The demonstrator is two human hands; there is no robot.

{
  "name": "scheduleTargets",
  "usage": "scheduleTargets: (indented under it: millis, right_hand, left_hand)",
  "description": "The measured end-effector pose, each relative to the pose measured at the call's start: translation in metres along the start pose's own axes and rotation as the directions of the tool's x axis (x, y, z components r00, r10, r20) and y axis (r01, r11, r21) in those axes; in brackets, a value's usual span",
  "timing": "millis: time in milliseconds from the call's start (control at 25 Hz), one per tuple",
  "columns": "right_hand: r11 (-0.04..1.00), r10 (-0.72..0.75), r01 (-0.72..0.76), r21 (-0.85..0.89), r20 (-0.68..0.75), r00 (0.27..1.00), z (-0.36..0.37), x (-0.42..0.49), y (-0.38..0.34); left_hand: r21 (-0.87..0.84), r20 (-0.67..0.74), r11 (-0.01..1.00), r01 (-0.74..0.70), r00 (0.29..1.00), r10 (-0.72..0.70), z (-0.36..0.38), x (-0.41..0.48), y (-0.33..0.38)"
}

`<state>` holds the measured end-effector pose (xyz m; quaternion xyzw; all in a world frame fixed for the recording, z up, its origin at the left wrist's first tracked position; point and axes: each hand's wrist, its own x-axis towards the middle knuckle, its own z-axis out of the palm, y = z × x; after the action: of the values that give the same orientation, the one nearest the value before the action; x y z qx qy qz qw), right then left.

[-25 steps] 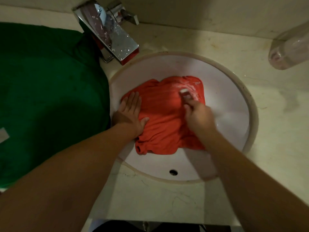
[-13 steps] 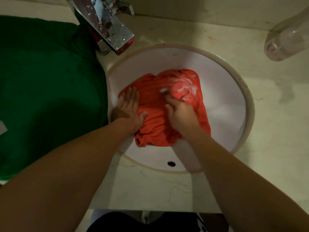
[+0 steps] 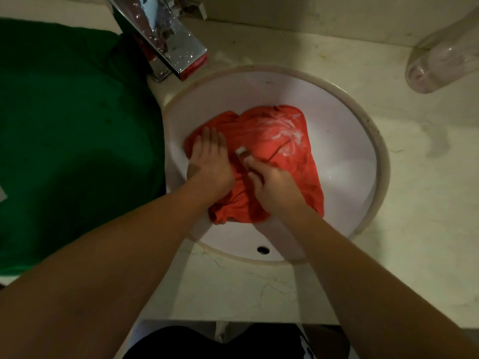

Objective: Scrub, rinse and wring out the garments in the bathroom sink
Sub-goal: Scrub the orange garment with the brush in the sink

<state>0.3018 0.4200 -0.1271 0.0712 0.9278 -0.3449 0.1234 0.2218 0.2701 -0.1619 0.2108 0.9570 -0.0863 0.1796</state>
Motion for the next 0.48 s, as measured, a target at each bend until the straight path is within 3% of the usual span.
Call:
scheduleTargets:
  millis: [80,200,280,320,400,480]
  right_hand:
    - [0.997,-0.009,0.010,-0.080,0.001,1.000,-0.019,-0.011,0.021]
    - [0.925,0.247,-0.269,-0.270,-0.113,0.962,-0.072,-0.001,0.076]
    - [0.887,0.347,-0.382,-0.258,-0.173,0.922,-0.075,0.013,0.077]
    - [0.921,0.303,-0.334,-0.199,-0.169,0.938,-0.058,0.019,0.061]
    - [0.995,0.072,-0.075,-0.070,-0.036,0.997,-0.010,0.017,0.018]
    - [0.997,-0.077,0.078,-0.008,0.087,0.993,0.012,0.003,0.002]
  left_hand:
    - [-0.062,-0.021,0.997,-0.045,0.999,0.044,0.011,-0.007,-0.002]
    - [-0.114,-0.029,0.993,-0.027,0.999,0.024,0.016,0.010,-0.023]
    - [-0.078,-0.039,0.996,-0.034,0.999,0.031,0.017,0.018,-0.028]
    - [-0.065,-0.047,0.997,-0.038,0.998,0.035,0.019,0.018,-0.028]
    - [-0.082,-0.094,0.996,-0.043,0.995,0.035,0.024,0.016,-0.027]
    - [-0.062,-0.124,0.997,-0.055,0.991,0.047,0.026,0.012,-0.030]
